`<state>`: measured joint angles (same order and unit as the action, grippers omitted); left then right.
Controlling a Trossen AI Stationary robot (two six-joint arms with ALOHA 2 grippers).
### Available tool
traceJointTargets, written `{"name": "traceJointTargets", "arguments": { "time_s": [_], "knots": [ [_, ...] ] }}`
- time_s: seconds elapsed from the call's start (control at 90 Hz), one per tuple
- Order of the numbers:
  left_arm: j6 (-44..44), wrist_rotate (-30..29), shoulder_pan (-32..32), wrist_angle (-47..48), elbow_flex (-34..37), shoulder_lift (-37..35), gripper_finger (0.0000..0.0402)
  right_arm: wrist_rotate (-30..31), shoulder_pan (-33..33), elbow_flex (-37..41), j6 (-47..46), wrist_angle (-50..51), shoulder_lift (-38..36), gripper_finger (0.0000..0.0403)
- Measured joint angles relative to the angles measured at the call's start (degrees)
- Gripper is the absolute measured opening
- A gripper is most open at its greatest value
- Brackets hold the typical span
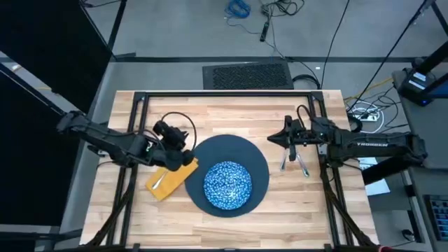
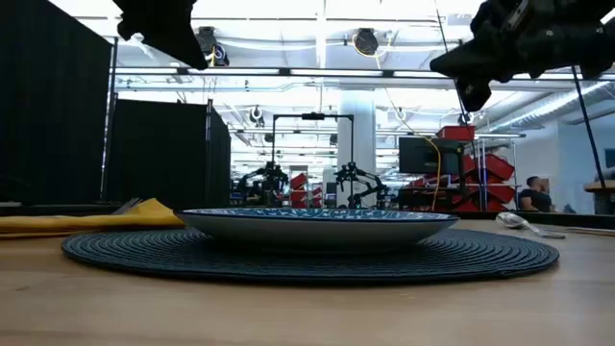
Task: Set table place
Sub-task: Put the fork on the yellow table napkin
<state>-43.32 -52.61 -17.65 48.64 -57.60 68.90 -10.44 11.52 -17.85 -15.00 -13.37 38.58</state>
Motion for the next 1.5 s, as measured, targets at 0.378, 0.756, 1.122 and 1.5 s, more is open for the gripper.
{"name": "traceJointTargets", "arguments": {
  "time_s": [0.378,0.756,1.122,1.5],
  "knots": [
    [0.28,2.44,0.01,-0.73,0.00,2.07,0.0027,-0.03,-0.02,0.00,1.11,-0.05,0.10,0.0000],
    [-7.06,16.41,5.78,16.33,0.00,3.89,0.0047,1.49,0.07,-0.09,1.21,1.47,0.19,0.0033],
    [-19.20,28.98,5.74,17.21,0.00,4.53,0.0158,1.49,0.07,-0.11,4.22,2.09,5.57,0.0162],
    [-19.37,44.29,1.34,18.24,0.00,15.68,0.0161,1.39,0.07,-0.10,4.69,-0.64,9.10,0.0167]
  ]
}}
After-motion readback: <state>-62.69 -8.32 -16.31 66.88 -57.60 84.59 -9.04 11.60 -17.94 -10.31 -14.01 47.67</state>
